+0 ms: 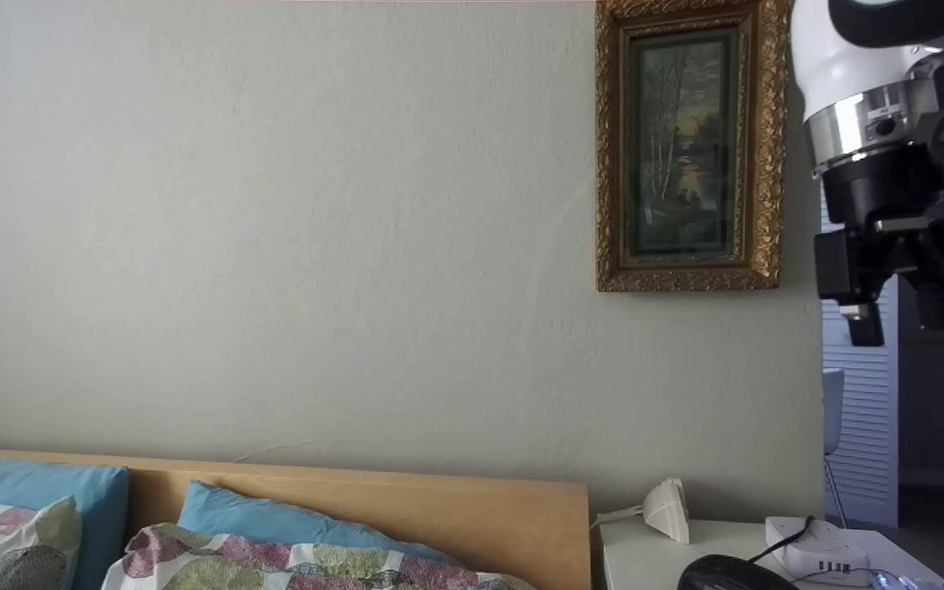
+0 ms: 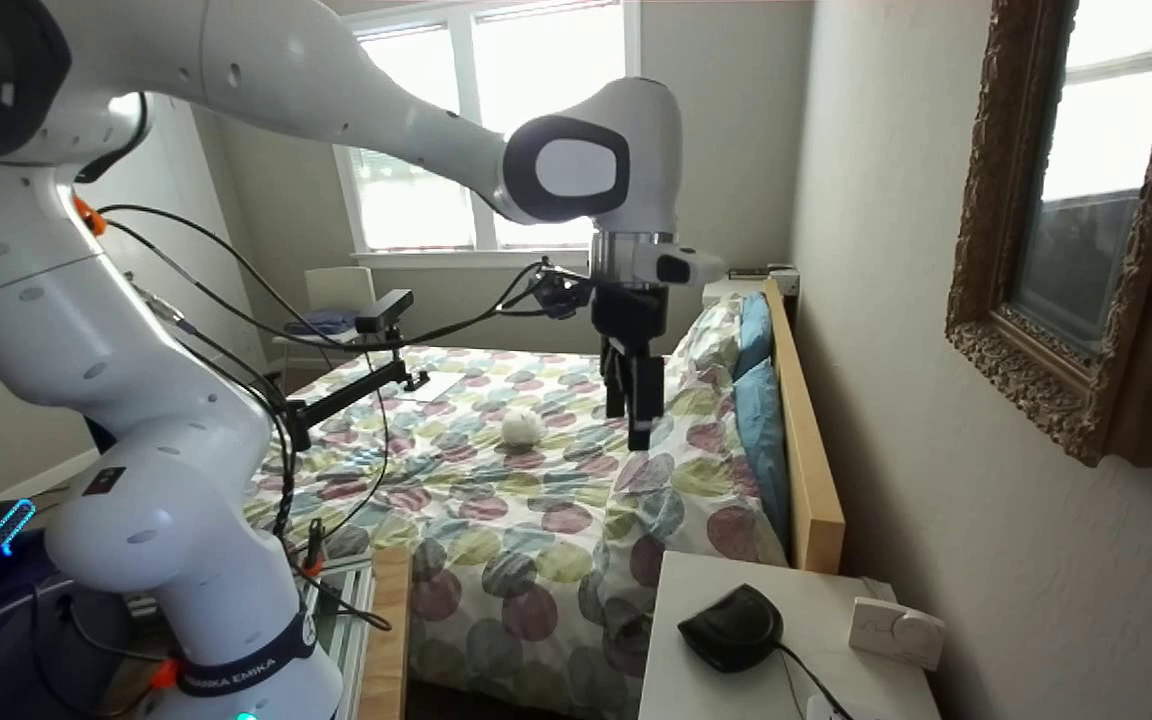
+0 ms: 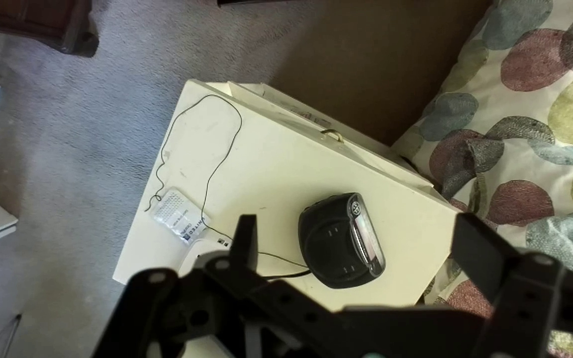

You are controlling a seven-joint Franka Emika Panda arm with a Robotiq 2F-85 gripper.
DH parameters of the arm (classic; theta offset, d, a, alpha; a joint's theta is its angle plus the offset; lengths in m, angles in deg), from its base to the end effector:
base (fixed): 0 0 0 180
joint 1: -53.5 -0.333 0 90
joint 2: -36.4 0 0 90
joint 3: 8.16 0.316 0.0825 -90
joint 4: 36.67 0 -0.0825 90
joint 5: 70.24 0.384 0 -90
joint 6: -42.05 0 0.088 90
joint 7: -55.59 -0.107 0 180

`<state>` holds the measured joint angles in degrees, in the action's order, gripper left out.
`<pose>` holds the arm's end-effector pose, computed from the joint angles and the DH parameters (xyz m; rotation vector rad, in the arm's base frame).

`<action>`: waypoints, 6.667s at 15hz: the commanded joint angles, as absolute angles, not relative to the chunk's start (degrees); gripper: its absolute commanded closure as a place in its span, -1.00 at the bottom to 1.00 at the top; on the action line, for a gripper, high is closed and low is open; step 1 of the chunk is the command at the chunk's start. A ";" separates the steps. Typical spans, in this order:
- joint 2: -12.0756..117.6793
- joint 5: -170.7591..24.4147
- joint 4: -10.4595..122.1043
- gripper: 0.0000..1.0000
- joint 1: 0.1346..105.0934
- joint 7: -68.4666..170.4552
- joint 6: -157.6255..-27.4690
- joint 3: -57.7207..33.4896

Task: Press the button on the black object

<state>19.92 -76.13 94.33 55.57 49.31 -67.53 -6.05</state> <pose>0.4517 -0.0063 0.4613 3.0269 -0.1093 -0.1223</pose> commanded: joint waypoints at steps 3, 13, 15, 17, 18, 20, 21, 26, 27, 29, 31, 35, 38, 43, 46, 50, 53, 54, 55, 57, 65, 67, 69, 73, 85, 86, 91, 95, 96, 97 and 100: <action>30.67 -76.78 90.03 -0.50 55.07 43.17 -73.73 -5.69; 43.60 -74.51 85.03 0.84 54.39 42.49 -83.24 -6.94; 45.52 -74.70 84.55 1.00 54.22 42.73 -86.13 -7.01; 47.39 -75.32 83.70 1.00 53.80 41.04 -88.66 -7.25; 45.01 -75.51 85.69 0.98 53.79 41.81 -87.03 -7.46; 46.36 -75.46 85.07 0.98 53.63 41.81 -88.32 -7.59; 46.70 -75.45 84.82 0.98 53.59 41.82 -88.37 -7.63; 49.77 -73.72 83.19 1.00 53.82 41.90 -89.99 -7.55; 51.05 -72.89 82.44 1.00 53.79 41.56 -90.10 -7.50; 53.88 -71.89 81.03 1.00 53.63 41.12 -91.23 -7.53; 56.89 -71.40 79.34 1.00 53.49 41.21 -92.59 -7.69; 61.79 -69.31 75.44 1.00 53.75 43.17 -94.99 -7.24; 65.21 -69.38 71.68 1.00 53.51 44.52 -95.15 -7.19; 69.54 -71.43 66.82 1.00 52.12 43.01 -94.58 -8.75; 71.69 -71.78 64.90 1.00 51.46 42.53 -94.48 -9.76; 73.90 -71.70 63.20 1.00 51.02 42.30 -93.55 -10.71; 74.89 -71.79 62.36 1.00 50.85 42.12 -91.86 -11.23; 75.01 -72.02 62.28 1.00 50.61 41.68 -91.41 -11.56; 75.10 -72.10 62.23 1.00 50.52 41.59 -91.17 -11.72; 75.24 -72.19 62.11 1.00 50.43 41.60 -90.60 -11.94; 76.63 -71.91 61.89 1.00 49.94 41.71 -89.53 -11.80; 77.09 -71.76 61.72 1.00 49.84 41.82 -89.83 -11.70; 77.55 -71.73 61.35 1.00 49.75 41.92 -89.88 -11.68; 78.62 -71.65 60.25 1.00 49.70 42.02 -90.00 -11.66; 79.74 -71.58 59.30 1.00 49.57 42.11 -90.10 -11.57; 79.61 -71.60 59.57 1.00 49.57 42.09 -90.15 -11.60; 78.73 -71.77 61.22 1.00 49.52 42.15 -91.04 -11.69; 79.94 -74.14 63.51 1.00 48.71 42.09 -95.53 -13.18; 80.12 -74.05 63.94 1.00 48.85 42.40 -96.52 -13.13; 79.39 -73.89 64.25 1.00 48.70 42.45 -96.76 -12.90; 76.50 -72.49 64.12 1.00 48.67 42.53 -94.54 -11.69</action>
<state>77.91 -72.45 62.35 49.10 42.59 -93.22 -12.10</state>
